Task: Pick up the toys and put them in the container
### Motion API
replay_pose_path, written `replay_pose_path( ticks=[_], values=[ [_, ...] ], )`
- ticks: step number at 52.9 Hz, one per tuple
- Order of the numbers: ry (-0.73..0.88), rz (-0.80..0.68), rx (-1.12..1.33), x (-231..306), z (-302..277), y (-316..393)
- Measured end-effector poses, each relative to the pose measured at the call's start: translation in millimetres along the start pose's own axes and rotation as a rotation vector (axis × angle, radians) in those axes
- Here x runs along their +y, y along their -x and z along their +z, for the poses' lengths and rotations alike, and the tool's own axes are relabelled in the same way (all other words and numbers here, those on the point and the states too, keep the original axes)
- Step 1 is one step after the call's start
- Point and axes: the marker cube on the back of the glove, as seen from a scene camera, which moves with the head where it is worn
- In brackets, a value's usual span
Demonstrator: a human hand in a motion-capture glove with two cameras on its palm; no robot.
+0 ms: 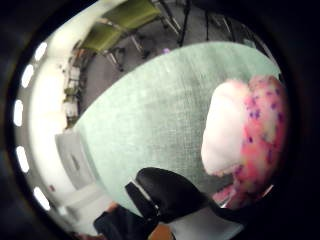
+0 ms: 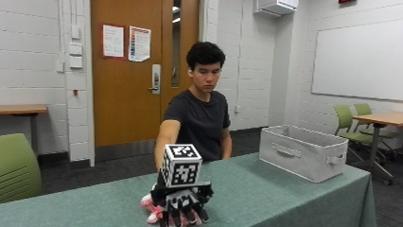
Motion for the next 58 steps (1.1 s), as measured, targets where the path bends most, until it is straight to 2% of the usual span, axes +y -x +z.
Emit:
replay_pose_path(
  ticks=[14, 27, 38, 42, 51, 58],
  values=[
    [0.013, 0.034, -0.027, 7, 15, -8],
    [-0.115, 0.066, -0.108, 14, 10, -14],
    [-0.29, 0.022, 0.006, 20, 0, -9],
    [-0.266, 0.018, 0.053, 21, -3, -5],
    [-0.076, -0.024, 0.039, 28, -2, 6],
    [-0.047, -0.04, -0.002, 38, -14, 18]
  ],
)
